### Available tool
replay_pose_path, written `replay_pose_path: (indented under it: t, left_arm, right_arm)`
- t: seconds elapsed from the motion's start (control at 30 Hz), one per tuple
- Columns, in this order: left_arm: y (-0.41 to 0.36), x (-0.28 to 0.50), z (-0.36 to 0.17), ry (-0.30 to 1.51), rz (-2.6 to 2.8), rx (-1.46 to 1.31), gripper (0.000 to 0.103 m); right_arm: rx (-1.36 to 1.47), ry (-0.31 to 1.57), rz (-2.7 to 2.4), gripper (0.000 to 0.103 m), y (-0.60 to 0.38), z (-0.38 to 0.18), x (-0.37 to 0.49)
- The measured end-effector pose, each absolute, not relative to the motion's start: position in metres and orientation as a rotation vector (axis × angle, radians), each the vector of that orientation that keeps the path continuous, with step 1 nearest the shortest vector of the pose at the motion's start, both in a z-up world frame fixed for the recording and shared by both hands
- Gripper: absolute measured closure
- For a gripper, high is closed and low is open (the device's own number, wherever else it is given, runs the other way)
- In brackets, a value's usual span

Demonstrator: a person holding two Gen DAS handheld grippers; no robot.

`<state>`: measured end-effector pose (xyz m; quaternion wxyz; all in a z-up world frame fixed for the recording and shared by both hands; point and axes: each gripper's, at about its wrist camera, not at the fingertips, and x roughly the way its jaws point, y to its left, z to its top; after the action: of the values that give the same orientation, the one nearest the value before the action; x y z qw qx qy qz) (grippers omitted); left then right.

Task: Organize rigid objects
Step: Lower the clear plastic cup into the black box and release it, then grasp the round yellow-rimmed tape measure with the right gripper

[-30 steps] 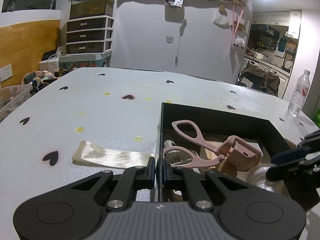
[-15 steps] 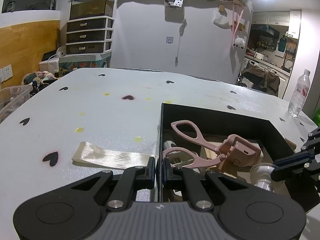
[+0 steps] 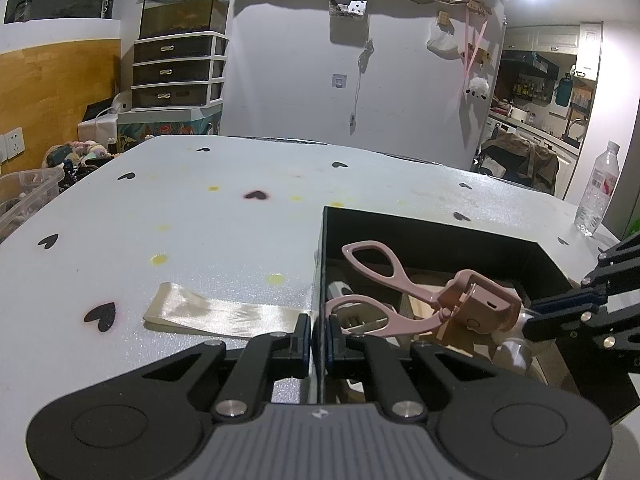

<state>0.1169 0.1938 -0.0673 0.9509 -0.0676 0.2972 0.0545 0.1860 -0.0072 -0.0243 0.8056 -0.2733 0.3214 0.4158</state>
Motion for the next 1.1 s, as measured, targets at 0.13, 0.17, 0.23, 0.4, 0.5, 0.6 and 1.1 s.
replay_pose_path:
  t: [0.13,0.17,0.23,0.4,0.5,0.6,1.1]
  left_arm:
    - [0.194,0.117,-0.067,0.604,0.111,-0.14,0.096]
    - [0.194,0.117,-0.067,0.604,0.11,-0.14,0.096]
    - [0.194,0.117,-0.067,0.604,0.111,-0.138,0.096]
    - [0.194,0.117,-0.068,0.604,0.111,-0.138,0.096]
    - [0.193,0.118,-0.068,0.605,0.111,-0.136,0.096]
    - [0.194,0.117,-0.068,0.604,0.111,-0.136,0.096]
    - [0.192,0.117,-0.069,0.607,0.122,-0.133,0.099]
  right_arm:
    - [-0.551,0.701,0.893,0.075,-0.008,-0.023,0.186]
    - [-0.551,0.698,0.894,0.07,-0.008,-0.022,0.185]
    - [-0.543,0.7,0.892,0.056,-0.009,-0.021,0.184]
    - [-0.493,0.696,0.889,0.04,-0.015,-0.015,0.185]
    - [-0.449,0.682,0.884,0.023,-0.02,-0.007,0.186]
    - [-0.381,0.635,0.888,0.002,-0.03,0.002,0.187]
    - [-0.196,0.498,0.558,0.0,-0.091,0.001,0.22]
